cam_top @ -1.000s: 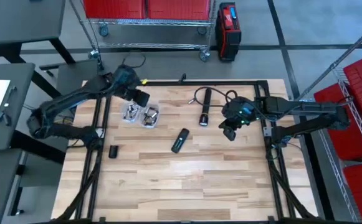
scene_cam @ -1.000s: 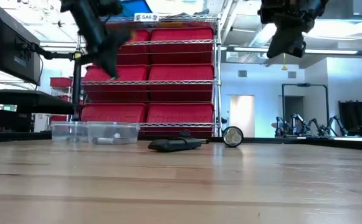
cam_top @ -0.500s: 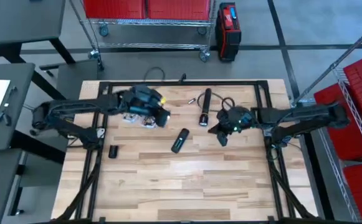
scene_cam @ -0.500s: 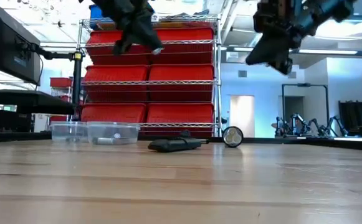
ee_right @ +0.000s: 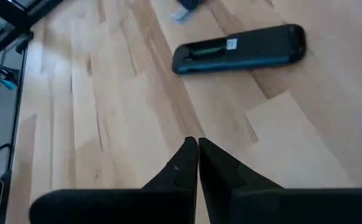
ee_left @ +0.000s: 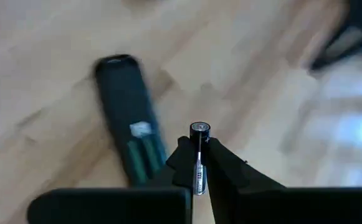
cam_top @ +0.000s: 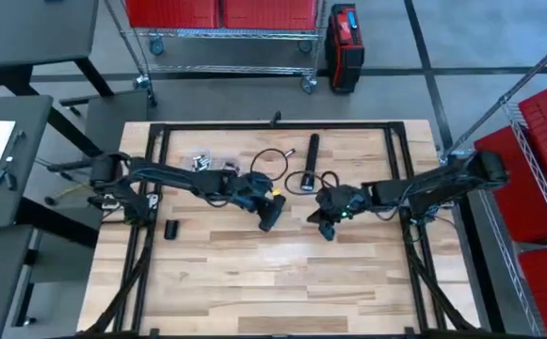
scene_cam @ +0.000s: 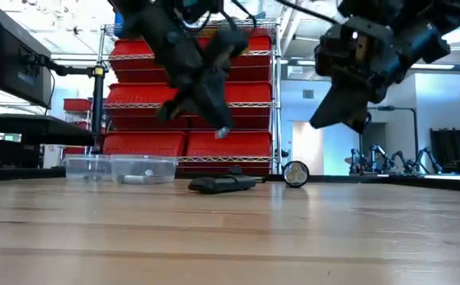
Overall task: Insert battery
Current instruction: Insert the silver battery into the remote control battery compartment
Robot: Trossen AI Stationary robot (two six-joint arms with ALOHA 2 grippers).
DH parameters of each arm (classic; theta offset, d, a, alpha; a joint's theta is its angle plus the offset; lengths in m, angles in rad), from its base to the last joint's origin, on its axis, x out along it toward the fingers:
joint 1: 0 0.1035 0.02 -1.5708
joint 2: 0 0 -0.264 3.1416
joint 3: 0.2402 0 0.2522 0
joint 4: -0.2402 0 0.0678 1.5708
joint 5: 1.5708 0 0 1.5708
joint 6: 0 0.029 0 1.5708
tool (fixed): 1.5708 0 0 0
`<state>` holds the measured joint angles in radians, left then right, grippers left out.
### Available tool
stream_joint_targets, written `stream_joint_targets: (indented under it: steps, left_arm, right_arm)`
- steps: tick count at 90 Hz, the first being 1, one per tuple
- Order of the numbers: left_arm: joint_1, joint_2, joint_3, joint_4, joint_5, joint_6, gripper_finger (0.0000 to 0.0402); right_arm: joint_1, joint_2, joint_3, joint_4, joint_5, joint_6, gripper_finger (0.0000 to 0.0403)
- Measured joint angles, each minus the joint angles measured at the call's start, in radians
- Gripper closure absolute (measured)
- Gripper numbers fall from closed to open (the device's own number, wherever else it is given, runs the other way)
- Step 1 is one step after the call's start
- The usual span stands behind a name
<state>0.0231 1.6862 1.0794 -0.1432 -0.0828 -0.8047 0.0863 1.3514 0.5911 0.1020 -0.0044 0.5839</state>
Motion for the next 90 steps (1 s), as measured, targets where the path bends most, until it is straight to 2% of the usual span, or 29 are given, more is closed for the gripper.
stream_joint_targets:
  steps: [27,48,58,69,90]
  left_arm:
    - [-0.041,0.018,-0.002,-0.02,-0.169,0.067,0.0401]
    - [-0.085,0.018,-0.003,-0.014,-0.195,0.106,0.0401]
    - [-0.123,0.018,-0.004,-0.037,-0.295,0.074,0.0401]
    - [-0.127,0.025,-0.012,-0.01,-0.302,0.053,0.0401]
    - [-0.119,0.033,-0.114,0.116,-0.284,-0.028,0.0401]
  right_arm:
    - [0.052,0.045,0.0,0.022,-0.001,0.021,0.0399]
    - [0.058,0.042,0.0,0.019,-0.003,0.021,0.0399]
    - [0.058,0.042,0.0,0.019,-0.003,0.028,0.0399]
    - [0.058,0.042,0.0,0.019,-0.003,0.034,0.0399]
    - [0.059,0.042,0.0,0.018,-0.003,0.035,0.0399]
